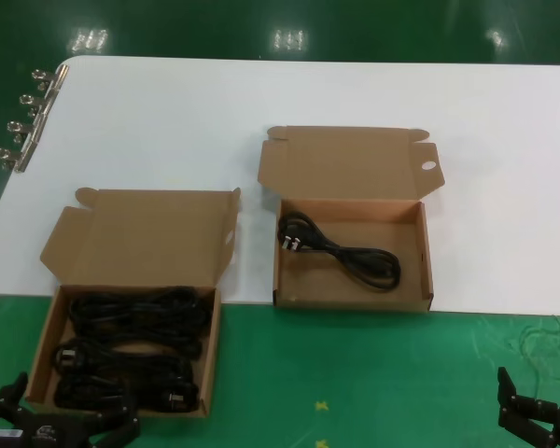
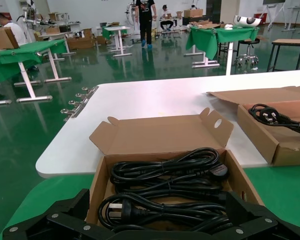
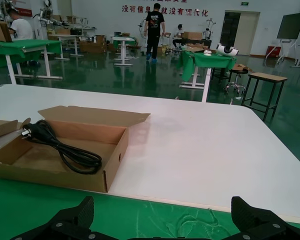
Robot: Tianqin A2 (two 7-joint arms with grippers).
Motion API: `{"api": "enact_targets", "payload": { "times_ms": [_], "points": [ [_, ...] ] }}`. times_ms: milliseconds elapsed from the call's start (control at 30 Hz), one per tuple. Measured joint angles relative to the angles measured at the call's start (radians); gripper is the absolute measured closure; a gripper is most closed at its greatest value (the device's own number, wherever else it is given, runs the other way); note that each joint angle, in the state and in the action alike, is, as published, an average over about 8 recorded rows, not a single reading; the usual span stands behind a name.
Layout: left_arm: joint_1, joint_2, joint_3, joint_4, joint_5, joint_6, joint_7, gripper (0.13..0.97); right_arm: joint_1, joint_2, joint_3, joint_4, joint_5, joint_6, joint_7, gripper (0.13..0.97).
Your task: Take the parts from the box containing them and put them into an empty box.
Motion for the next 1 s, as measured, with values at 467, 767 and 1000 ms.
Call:
{"api": "enact_targets", "payload": {
  "times_ms": [467,767,1000],
  "points": [
    [0.0,0.0,0.0,0.0,0.0,0.0,0.0,0.132,0.0,0.0,0.0,0.0,0.0,0.0,0.0,0.129],
    [0.0,0.0,0.0,0.0,0.0,0.0,0.0,0.132,0.0,0.0,0.0,0.0,0.0,0.0,0.0,0.129],
    [0.0,0.0,0.0,0.0,0.0,0.0,0.0,0.132,0.0,0.0,0.0,0.0,0.0,0.0,0.0,0.129]
  ]
}}
